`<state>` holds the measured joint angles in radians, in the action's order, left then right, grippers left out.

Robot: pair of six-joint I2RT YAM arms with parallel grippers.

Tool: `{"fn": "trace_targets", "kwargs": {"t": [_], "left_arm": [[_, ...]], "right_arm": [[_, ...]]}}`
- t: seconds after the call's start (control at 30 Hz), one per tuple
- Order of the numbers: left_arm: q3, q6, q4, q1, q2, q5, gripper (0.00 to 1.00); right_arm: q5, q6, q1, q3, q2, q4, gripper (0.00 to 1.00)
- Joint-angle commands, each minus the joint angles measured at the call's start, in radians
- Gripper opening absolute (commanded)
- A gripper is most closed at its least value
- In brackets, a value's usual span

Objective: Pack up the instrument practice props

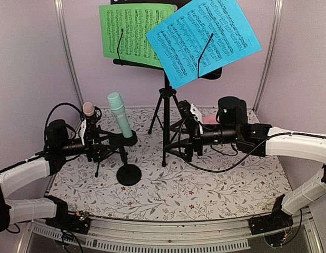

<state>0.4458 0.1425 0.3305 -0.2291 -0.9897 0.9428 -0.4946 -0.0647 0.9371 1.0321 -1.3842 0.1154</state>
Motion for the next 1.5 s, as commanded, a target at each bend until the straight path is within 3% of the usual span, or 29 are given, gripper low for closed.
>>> {"fn": "trace_targets", "kwargs": {"t": [0.0,0.67,1.07,1.27,1.47], "left_arm": [[0.006,-0.037,0.078,-0.002,0.004,0.016,0.69],[0.032,-0.007,0.053,-0.007,-0.048,0.036,0.66],[0.032,-0.020,0.021,-0.018,-0.006,0.038,0.41],[0.019,-0.051,0.001,-0.040,0.047,0.007,0.37],[-0.004,-0.061,-0.010,-0.068,0.065,-0.025,0.25]], "right_arm": [[0.014,0.007,0.011,0.036,0.004,-0.010,0.99],[0.020,0.008,0.016,0.045,-0.009,-0.005,0.99],[0.007,0.002,0.018,0.067,-0.026,-0.004,0.99],[-0.007,-0.010,0.026,0.109,-0.051,-0.008,0.99],[-0.023,-0.027,0.036,0.170,-0.123,-0.006,0.99]]}}
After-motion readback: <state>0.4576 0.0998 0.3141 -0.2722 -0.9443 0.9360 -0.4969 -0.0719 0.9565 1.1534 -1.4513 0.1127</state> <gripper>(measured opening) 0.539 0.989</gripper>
